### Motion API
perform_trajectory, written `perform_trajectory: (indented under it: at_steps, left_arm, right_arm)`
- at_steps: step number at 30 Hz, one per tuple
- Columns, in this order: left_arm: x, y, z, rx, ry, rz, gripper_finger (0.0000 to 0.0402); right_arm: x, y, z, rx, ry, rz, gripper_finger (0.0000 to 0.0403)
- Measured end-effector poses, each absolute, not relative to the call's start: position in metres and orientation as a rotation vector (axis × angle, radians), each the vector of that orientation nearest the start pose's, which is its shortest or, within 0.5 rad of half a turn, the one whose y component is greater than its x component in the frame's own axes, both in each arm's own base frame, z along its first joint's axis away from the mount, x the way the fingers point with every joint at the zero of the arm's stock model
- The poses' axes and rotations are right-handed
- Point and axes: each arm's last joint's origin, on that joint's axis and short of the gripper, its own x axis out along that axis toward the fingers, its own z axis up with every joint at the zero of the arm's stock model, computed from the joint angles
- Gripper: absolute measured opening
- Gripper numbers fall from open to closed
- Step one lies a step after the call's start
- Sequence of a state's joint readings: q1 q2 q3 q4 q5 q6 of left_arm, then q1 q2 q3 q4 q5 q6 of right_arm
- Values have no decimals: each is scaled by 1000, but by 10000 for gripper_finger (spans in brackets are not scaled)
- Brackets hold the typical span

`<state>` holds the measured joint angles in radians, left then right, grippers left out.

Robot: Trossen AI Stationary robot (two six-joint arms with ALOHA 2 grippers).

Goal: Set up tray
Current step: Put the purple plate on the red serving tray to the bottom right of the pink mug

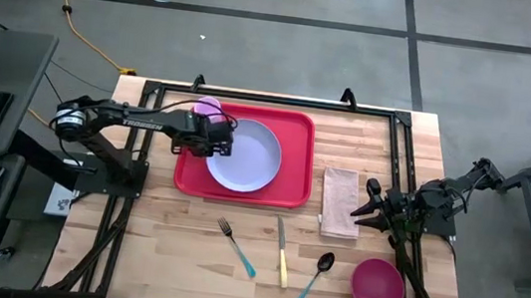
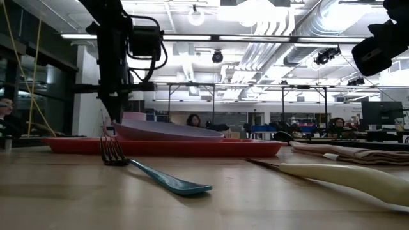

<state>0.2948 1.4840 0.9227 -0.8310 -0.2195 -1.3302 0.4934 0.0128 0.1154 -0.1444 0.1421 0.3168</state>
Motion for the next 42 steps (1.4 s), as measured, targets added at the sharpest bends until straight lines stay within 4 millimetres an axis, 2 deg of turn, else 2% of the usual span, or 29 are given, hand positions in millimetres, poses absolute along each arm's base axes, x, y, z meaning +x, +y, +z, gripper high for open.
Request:
perform_trajectory:
  at_steps: [20,28,42]
  left_arm:
    - [241,81,188,-1066,927,1318,11]
    - [240,81,188,-1056,924,1328,56]
    - [240,81,188,-1049,916,1335,64]
  right_arm:
    - [81,39,188,323,100,344,87]
    - [81,39,188,323,102,352,87]
    - [81,40,188,326,104,360,87]
